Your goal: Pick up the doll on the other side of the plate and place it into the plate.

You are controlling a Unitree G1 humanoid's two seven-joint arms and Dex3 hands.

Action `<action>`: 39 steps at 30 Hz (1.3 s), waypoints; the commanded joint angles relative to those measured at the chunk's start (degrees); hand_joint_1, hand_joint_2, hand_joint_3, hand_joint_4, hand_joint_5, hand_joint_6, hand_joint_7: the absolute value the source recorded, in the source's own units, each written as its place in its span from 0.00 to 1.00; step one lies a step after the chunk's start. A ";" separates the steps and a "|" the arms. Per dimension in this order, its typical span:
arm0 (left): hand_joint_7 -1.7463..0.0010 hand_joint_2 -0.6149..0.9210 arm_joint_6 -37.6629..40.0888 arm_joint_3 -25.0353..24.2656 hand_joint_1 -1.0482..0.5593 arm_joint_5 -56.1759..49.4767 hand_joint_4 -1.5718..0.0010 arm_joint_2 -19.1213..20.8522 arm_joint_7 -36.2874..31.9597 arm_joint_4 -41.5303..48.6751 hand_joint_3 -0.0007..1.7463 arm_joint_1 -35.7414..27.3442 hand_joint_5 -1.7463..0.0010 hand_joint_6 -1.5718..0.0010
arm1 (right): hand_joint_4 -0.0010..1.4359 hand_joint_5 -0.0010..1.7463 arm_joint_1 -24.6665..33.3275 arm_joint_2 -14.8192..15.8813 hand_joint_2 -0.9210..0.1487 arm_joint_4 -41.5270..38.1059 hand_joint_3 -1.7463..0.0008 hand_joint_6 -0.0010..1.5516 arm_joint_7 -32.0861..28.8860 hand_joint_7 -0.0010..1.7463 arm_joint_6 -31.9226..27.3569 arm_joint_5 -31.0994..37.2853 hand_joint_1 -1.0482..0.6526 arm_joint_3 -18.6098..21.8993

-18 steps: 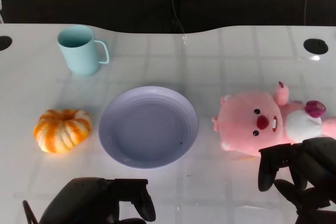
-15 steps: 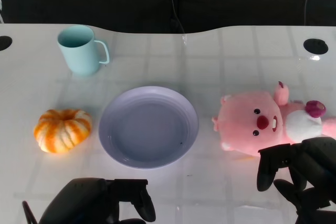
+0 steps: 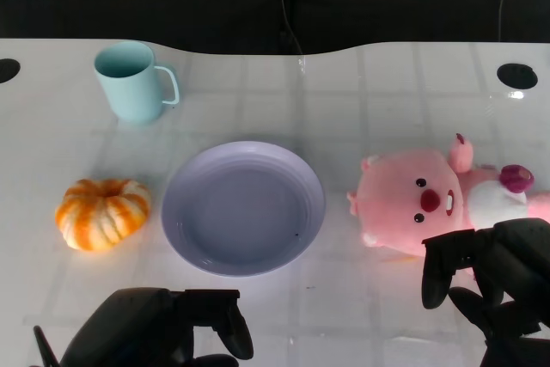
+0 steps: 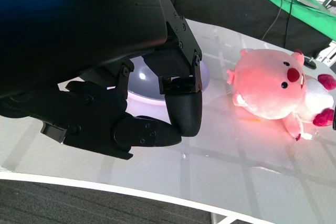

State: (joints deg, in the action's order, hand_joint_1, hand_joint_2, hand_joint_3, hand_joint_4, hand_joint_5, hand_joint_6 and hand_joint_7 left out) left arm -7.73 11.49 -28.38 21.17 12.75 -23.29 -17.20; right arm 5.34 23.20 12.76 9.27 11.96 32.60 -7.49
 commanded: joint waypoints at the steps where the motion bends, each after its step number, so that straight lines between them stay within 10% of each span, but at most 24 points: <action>1: 0.34 1.00 0.58 -0.53 0.49 0.08 0.57 0.71 0.71 -0.83 0.19 0.11 0.09 0.56 | 0.64 0.96 -0.25 0.74 0.58 0.89 0.30 0.59 0.53 0.72 -1.14 -0.54 0.61 0.70; 15: 0.35 1.00 0.47 -0.51 0.49 0.04 0.55 0.74 0.65 -0.43 0.17 0.42 0.10 0.55 | 0.63 0.86 -0.18 -0.89 0.56 1.30 0.32 0.60 -0.06 0.56 -2.16 -4.37 0.63 2.27; 21: 0.36 1.00 0.94 -0.50 0.50 0.33 0.55 0.74 1.07 -0.77 0.17 0.25 0.11 0.55 | 0.60 0.65 -0.31 -1.80 0.38 2.13 0.58 0.60 -1.60 0.30 -1.67 -6.45 0.58 4.05; 28: 0.37 1.00 0.56 -0.33 0.49 0.47 0.56 0.68 1.06 -0.43 0.17 0.33 0.12 0.55 | 0.36 0.41 -0.88 -1.44 0.08 4.33 0.93 0.38 -1.74 0.06 -3.41 -6.88 0.43 6.58; 39: 0.36 1.00 1.37 0.20 0.48 -0.04 0.55 0.49 1.44 -1.16 0.17 0.14 0.11 0.54 | 0.06 0.32 -1.65 0.57 0.08 8.51 0.99 0.14 -0.15 0.00 -10.63 -0.02 0.28 8.23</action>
State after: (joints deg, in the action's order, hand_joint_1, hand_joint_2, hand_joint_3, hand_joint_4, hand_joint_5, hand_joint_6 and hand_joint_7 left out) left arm -6.72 11.70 -28.44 21.21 13.61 -23.60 -16.85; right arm 4.35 22.32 19.95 8.31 3.11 31.49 -0.19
